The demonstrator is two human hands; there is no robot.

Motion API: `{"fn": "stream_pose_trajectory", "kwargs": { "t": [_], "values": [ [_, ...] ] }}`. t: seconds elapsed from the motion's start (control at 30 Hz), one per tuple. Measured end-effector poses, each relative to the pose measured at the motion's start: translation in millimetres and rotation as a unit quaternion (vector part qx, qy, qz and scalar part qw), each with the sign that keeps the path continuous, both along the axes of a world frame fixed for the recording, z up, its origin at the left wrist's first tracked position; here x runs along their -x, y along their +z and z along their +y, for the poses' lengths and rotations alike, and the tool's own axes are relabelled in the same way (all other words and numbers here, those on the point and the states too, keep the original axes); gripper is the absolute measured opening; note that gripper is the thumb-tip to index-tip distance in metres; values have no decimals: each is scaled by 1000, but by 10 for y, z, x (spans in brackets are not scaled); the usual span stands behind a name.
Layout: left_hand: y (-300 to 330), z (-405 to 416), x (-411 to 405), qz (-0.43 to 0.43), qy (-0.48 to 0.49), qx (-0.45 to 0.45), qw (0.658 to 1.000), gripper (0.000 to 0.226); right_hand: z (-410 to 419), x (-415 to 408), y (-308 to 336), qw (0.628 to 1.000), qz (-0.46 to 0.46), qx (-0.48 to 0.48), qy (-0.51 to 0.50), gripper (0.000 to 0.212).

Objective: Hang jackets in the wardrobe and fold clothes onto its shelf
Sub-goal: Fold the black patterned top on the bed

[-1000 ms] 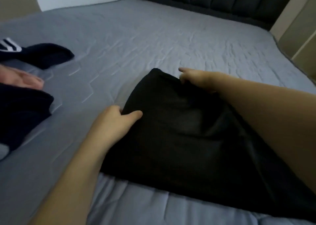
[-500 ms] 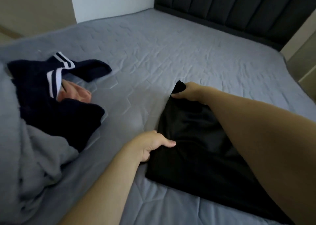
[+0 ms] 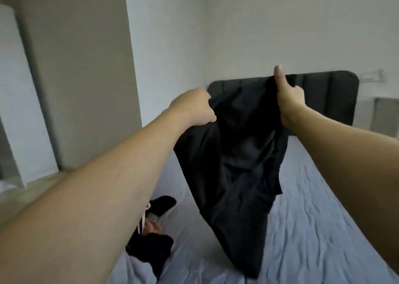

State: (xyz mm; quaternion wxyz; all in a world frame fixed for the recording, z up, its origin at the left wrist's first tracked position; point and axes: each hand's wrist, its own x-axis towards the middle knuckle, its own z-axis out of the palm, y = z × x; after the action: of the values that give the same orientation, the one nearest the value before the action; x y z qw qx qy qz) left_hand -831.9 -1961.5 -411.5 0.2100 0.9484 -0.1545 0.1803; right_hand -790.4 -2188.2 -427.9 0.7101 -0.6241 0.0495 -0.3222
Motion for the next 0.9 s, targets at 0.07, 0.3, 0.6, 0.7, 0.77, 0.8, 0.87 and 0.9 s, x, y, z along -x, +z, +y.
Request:
{"fn": "stream_pose_trajectory", "kwargs": {
  "t": [0.07,0.3,0.6,0.7,0.77,0.8,0.87,0.9],
  "values": [
    [225,-202,466,-25,-22,-49,998,15,-195,398,82,995,-25,-95,-8,91],
    [-33,-1205,1824,225,-162,-114,954,20,-1083,1710,-837,966,27,-249,-65,79],
    [-3192,-2390,3183,591,-280,-67,754,32,-2234,3450,-3505,915,378,-95,-109,50],
    [-3531,-2412,3200,646,-286,-15,708,21,-2316,3551,-3813,906,402,-80,-102,48],
    [-3498,-2363,3001,665,-295,26,685,13,-2304,3410,-3781,906,405,-49,-115,54],
    [-3435,-2312,2871,669,-297,38,681,14,-2265,3298,-3720,906,405,-25,-125,57],
    [-3277,-2140,2581,659,-287,49,694,16,-2133,2994,-3564,904,401,38,-144,67],
    [-3207,-2018,2425,648,-274,51,709,17,-2038,2812,-3482,902,400,76,-148,72]
  ]
}}
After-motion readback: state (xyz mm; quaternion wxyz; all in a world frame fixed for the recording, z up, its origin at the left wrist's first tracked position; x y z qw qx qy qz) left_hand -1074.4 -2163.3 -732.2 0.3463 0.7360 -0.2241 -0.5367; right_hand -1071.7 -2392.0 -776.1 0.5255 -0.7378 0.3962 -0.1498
